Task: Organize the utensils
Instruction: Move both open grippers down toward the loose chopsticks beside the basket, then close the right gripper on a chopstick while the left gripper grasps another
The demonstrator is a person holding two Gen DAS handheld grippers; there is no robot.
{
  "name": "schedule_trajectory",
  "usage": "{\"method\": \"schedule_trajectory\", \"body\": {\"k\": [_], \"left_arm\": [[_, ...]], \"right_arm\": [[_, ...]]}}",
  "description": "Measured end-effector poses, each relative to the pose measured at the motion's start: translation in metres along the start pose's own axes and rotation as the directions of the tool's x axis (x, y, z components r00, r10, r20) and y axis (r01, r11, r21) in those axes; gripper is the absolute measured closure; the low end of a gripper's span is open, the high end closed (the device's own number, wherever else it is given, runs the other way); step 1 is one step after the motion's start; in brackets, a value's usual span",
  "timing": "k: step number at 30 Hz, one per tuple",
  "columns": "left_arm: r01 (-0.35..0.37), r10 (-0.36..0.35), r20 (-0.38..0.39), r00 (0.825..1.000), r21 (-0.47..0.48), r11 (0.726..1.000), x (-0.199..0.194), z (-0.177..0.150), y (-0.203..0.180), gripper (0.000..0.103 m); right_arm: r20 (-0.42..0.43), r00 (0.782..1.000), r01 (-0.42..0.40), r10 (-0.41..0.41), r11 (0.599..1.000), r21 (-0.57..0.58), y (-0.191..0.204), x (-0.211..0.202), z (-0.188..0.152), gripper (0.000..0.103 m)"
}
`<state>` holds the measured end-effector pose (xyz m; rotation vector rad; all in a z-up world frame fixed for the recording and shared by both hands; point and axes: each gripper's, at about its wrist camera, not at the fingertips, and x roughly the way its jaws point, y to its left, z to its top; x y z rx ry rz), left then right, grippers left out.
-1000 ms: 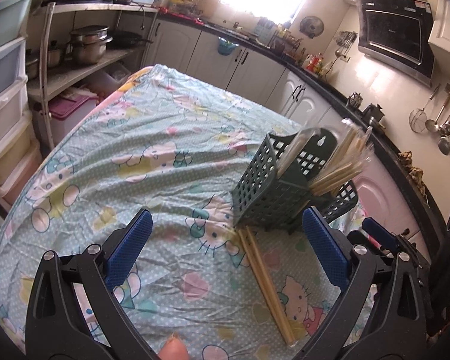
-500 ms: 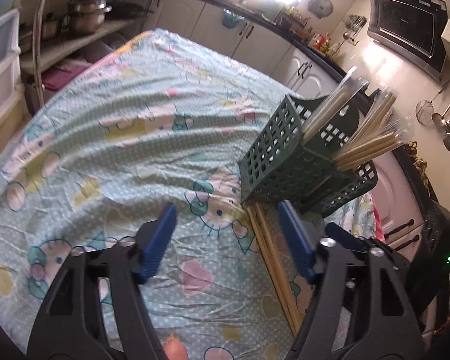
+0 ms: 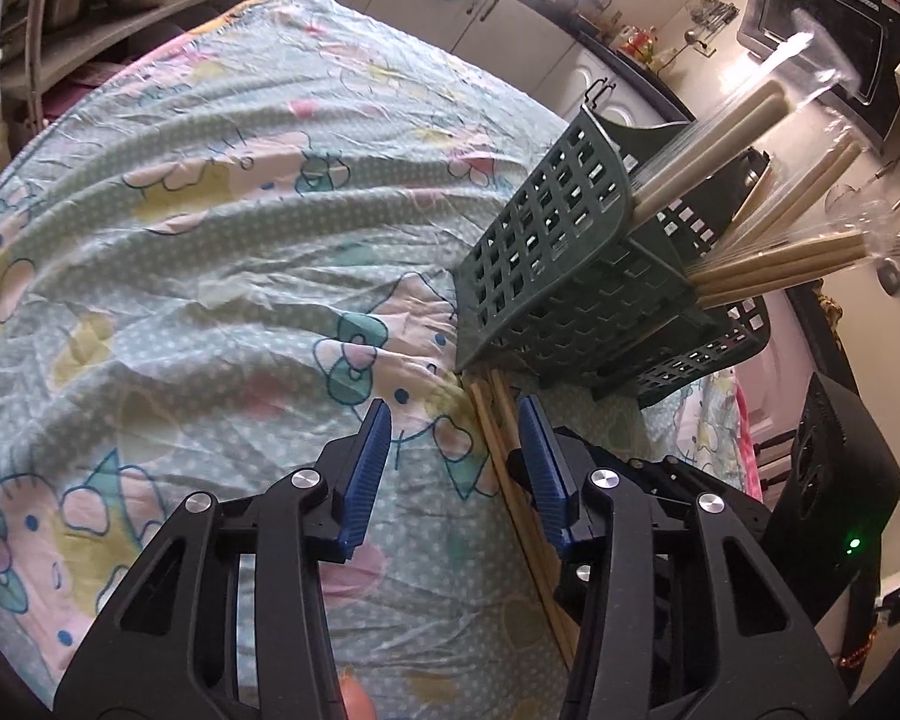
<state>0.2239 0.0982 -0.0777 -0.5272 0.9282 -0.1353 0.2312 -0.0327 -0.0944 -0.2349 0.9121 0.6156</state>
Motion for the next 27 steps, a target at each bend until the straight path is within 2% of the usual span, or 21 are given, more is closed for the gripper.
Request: {"method": "schedule_trajectory", "body": {"k": [5,10,14,20,23,27], "left_arm": [[0.017,-0.017,-0.035,0.999,0.0,1.0,0.013,0.003,-0.004,0.073],[0.014,-0.012,-0.085,0.996,0.016,1.0,0.034,0.003,-0.012,0.074],[-0.013,0.016,-0.108,0.994,0.026,1.0,0.047,0.003,-0.017,0.076],[-0.048,0.051,-0.125,0.991,0.032,0.998,0.057,0.009,-0.02,0.078],[-0.08,0.086,-0.128,0.988,0.05,0.996,0.06,0.012,-0.022,0.084],[-0.086,0.092,-0.131,0.987,0.049,0.995,0.064,0.014,-0.019,0.091]], "right_arm": [[-0.008,1.0,0.006,-0.006,1.0,0.027,-0.009,0.003,0.0,0.081],[-0.009,1.0,-0.011,0.012,0.999,0.048,-0.02,-0.002,-0.007,0.084],[-0.018,1.0,-0.016,0.017,0.998,0.054,-0.029,-0.007,-0.01,0.092],[-0.032,0.998,-0.047,0.051,0.992,0.115,-0.047,-0.014,-0.015,0.093],[-0.03,0.996,-0.074,0.08,0.986,0.148,-0.055,-0.019,-0.016,0.094],[-0.01,0.996,-0.085,0.088,0.985,0.15,-0.06,-0.032,-0.019,0.094]]}}
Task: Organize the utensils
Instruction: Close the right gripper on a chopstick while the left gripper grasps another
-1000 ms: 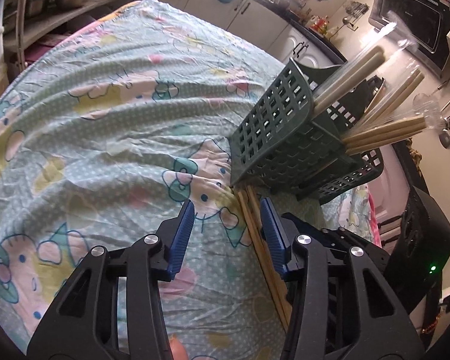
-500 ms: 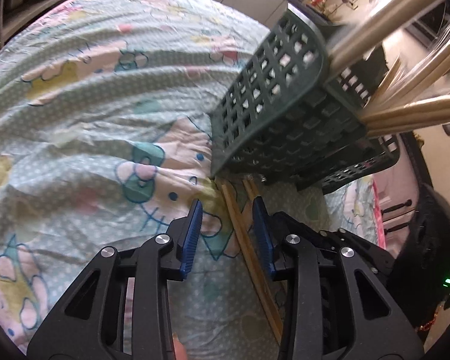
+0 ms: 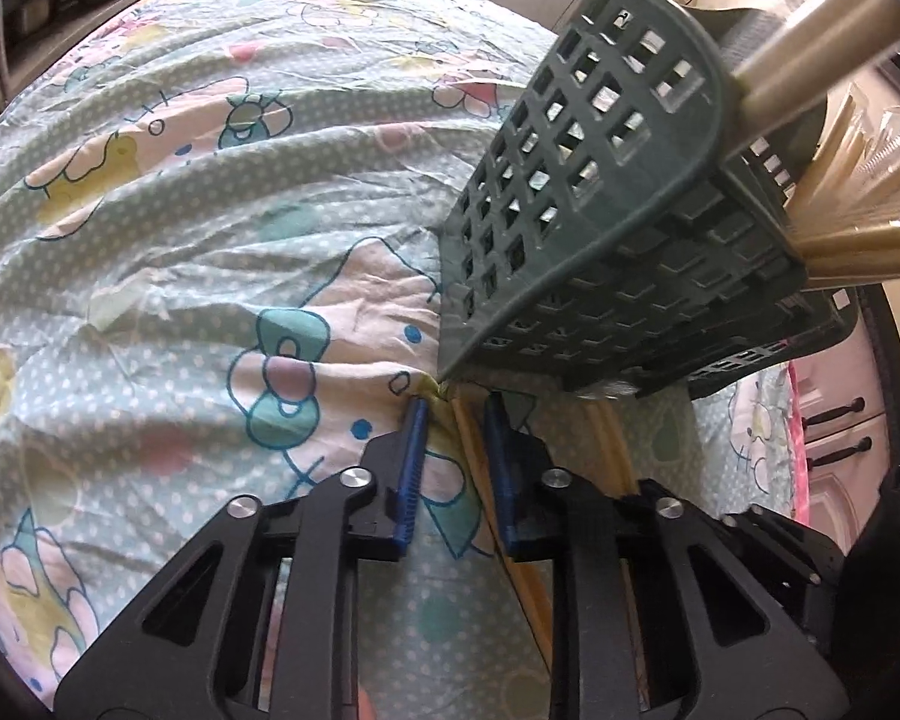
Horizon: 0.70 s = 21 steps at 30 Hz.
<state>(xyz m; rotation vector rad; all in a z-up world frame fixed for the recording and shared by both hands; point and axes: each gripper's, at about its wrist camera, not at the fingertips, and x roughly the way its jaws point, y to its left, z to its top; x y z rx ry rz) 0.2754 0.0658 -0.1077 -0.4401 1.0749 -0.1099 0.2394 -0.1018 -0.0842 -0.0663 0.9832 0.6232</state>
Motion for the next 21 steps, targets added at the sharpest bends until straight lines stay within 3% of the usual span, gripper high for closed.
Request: {"method": "schedule_trajectory", "body": {"k": [10,21], "left_arm": [[0.084,-0.085,-0.019,0.996,-0.048,0.995,-0.008,0.004,0.022,0.097],[0.193,-0.191,0.04,0.981,-0.065,0.979,-0.049,-0.003,0.043,0.1]], "right_arm": [[0.066,0.997,-0.05,0.05,0.999,-0.003,-0.003,-0.041,0.003,0.095],[0.117,0.989,-0.083,0.088,0.996,-0.045,0.006,-0.072,0.009,0.097]]}}
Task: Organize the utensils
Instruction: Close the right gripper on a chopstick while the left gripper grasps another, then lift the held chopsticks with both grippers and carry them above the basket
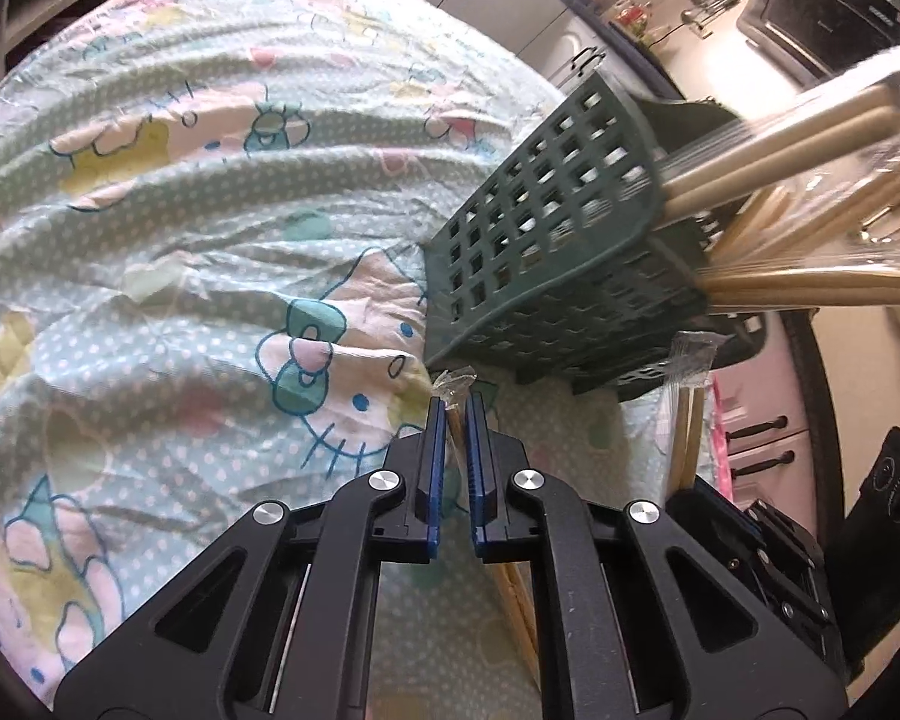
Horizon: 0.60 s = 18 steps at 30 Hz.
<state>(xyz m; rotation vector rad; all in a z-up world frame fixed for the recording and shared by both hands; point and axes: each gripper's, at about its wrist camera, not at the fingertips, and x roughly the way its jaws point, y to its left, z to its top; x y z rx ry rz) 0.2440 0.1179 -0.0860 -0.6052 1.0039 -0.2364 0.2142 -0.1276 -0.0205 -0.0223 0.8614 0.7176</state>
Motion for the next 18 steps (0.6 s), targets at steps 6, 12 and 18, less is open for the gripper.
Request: {"method": "schedule_trajectory", "body": {"k": [6,12,18], "left_arm": [[0.042,-0.043,0.062,0.997,0.027,0.999,-0.034,0.0,-0.006,0.1],[0.073,-0.084,0.13,0.988,0.085,0.994,-0.059,-0.009,-0.037,0.101],[0.097,-0.122,0.182,0.976,0.138,0.986,-0.081,-0.011,-0.06,0.101]], "right_arm": [[0.043,0.999,-0.018,0.019,0.999,-0.033,0.015,-0.011,0.006,0.097],[0.094,0.995,-0.027,0.032,0.999,-0.047,0.019,-0.027,0.008,0.097],[0.183,0.982,-0.038,0.047,0.998,-0.051,0.025,-0.048,0.006,0.097]]}}
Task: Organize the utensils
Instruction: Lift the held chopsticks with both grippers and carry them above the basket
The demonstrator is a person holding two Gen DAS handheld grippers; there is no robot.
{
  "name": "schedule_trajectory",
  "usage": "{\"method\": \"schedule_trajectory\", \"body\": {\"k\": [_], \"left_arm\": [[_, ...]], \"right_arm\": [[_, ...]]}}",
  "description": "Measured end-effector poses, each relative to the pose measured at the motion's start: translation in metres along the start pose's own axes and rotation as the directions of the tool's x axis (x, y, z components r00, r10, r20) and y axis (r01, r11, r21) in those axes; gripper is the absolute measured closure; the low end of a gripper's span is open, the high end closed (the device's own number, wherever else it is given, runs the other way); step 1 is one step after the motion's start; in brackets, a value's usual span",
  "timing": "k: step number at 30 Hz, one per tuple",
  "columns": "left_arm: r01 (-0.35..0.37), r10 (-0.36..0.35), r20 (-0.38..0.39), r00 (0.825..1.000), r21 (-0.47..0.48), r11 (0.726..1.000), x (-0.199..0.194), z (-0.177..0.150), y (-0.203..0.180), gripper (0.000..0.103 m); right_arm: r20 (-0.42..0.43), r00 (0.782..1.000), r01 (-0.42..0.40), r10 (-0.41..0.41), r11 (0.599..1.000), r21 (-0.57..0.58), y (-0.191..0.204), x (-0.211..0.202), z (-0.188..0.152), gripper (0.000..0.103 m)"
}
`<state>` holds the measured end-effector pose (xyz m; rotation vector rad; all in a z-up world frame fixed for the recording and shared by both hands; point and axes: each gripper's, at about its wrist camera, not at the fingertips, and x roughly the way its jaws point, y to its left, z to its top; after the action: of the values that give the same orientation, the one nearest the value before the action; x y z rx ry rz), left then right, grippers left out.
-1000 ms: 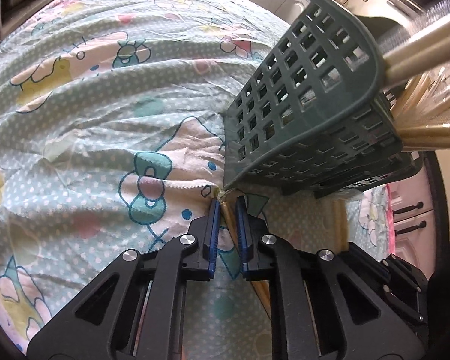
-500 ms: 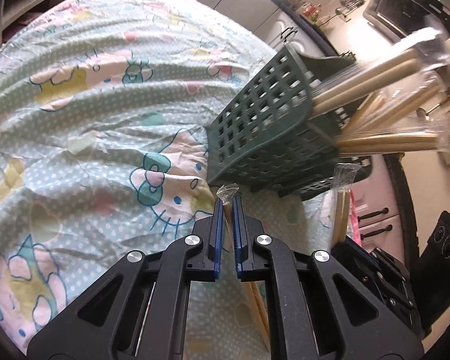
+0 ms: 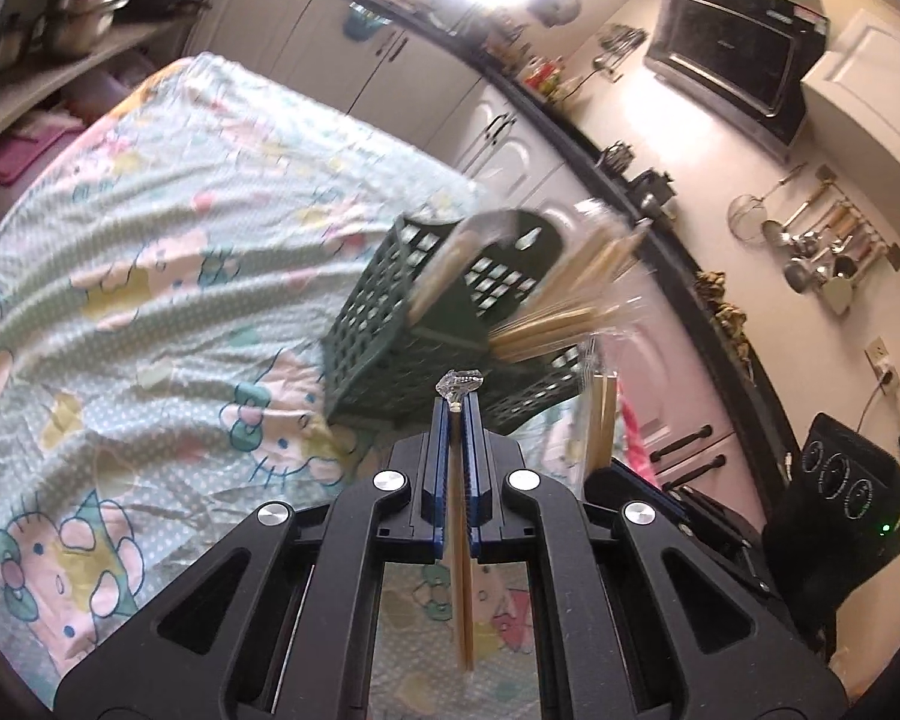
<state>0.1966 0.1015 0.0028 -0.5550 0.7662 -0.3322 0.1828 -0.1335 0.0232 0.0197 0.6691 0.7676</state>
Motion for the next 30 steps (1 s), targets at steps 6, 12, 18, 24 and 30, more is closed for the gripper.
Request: {"method": "schedule_trajectory", "body": {"k": [6,12,18,24,30], "left_arm": [[0.026,-0.028,0.043,0.999,0.038,0.999,-0.01,0.009,-0.023,0.101],[0.036,-0.044,0.09,0.995,0.084,0.996,-0.025,0.024,-0.043,0.101],[0.033,-0.051,0.137,0.989,0.129,0.991,-0.04,0.041,-0.06,0.101],[0.021,-0.056,0.196,0.979,0.176,0.984,-0.056,0.063,-0.079,0.101],[-0.019,-0.042,0.266,0.963,0.223,0.975,-0.072,0.086,-0.098,0.101]], "right_arm": [[0.128,0.992,-0.001,0.002,1.0,-0.002,-0.004,-0.024,0.011,0.097],[0.246,0.969,0.022,-0.018,1.0,-0.013,-0.01,-0.044,0.03,0.097],[0.294,0.954,0.062,-0.051,0.998,-0.027,-0.016,-0.048,0.049,0.097],[0.348,0.935,0.088,-0.068,0.995,-0.041,-0.021,-0.054,0.065,0.097],[0.407,0.911,0.108,-0.074,0.992,-0.062,-0.023,-0.06,0.084,0.097]]}}
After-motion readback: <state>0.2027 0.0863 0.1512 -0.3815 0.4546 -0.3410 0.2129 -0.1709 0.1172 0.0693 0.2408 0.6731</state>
